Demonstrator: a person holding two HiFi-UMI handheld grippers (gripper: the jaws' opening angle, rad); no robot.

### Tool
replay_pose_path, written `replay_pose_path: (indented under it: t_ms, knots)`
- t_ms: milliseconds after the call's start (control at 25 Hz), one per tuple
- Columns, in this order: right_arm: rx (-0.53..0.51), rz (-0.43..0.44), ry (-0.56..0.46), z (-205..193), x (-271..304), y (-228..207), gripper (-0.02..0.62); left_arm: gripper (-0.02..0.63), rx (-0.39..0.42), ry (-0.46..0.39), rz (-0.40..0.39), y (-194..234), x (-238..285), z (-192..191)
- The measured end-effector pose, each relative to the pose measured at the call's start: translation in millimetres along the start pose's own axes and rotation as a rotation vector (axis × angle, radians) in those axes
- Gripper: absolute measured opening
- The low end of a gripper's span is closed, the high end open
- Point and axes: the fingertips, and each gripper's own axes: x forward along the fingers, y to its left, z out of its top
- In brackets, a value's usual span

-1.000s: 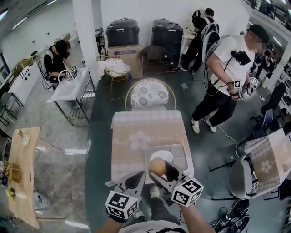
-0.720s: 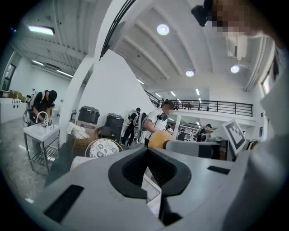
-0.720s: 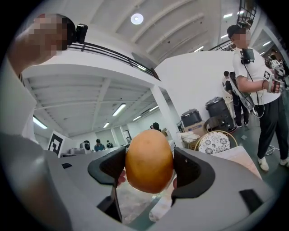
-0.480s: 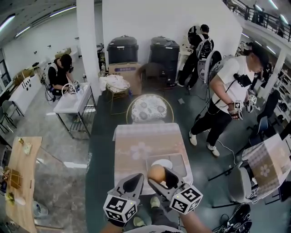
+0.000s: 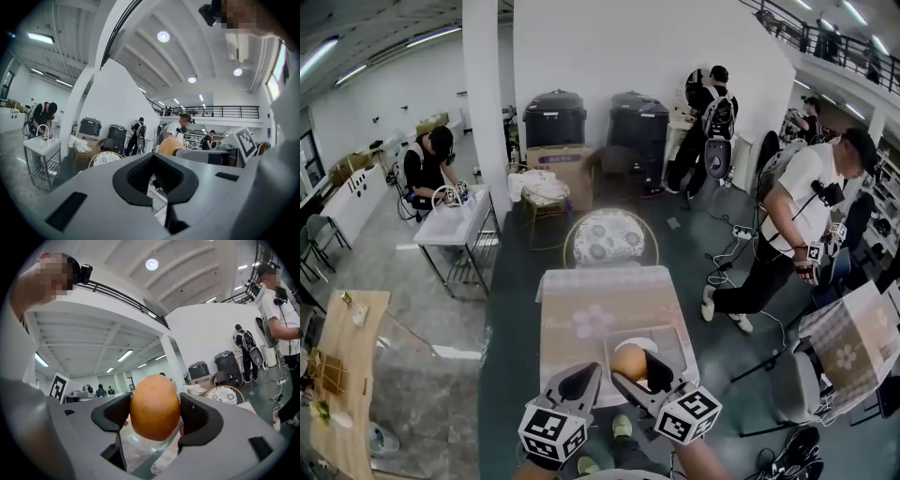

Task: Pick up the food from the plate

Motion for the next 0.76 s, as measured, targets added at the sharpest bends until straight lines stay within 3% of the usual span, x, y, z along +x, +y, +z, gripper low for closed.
replay_pose_path:
  t_ms: [760]
  knots:
    - [-0.009,-0.022,0.003,-6.0,-4.9,-2.9,0.304,0.005,0.008,0.008,0.010,-3.2,-1.2,-8.3]
